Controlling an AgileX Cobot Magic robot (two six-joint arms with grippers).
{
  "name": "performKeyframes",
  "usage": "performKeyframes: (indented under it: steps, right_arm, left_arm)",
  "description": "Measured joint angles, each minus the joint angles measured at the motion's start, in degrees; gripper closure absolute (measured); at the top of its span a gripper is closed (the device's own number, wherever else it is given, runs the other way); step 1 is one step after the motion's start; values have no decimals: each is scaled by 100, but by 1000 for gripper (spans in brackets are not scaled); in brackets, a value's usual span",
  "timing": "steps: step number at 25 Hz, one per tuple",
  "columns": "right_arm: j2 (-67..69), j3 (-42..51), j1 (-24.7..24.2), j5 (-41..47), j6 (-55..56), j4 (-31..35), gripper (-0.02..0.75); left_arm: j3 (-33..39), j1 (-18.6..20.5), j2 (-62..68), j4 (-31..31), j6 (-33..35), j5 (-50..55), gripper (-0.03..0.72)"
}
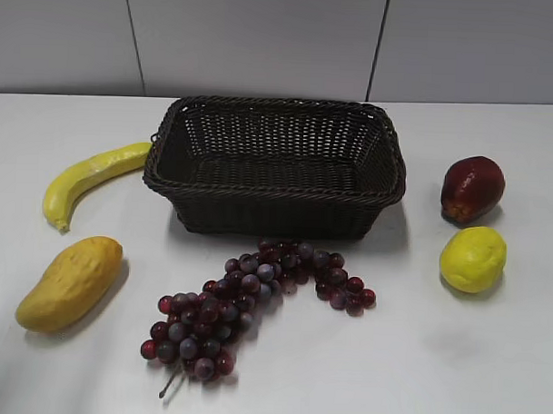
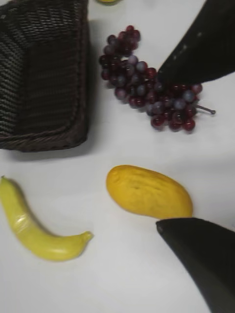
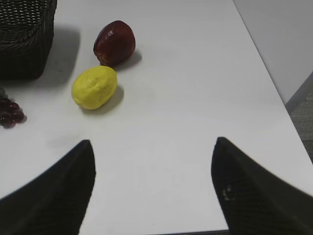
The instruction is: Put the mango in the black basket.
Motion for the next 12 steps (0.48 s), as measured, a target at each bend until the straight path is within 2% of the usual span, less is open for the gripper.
performKeyframes:
  steps: [2, 6, 9, 12]
  right_arm:
    - [0, 0, 0, 0, 0, 0, 169]
    - [0, 0, 0, 0, 0, 0, 169]
    - [0, 0, 0, 0, 0, 0, 169]
    - [0, 0, 0, 0, 0, 0, 169]
  left_arm:
    - [-12, -334, 534, 78, 91, 33, 53]
    - [-17, -1045, 1352, 665, 121, -276, 55]
    - [-17, -1393, 1893, 961, 121, -708, 39]
    - [-17, -1528, 2356, 1072, 127, -1067, 7]
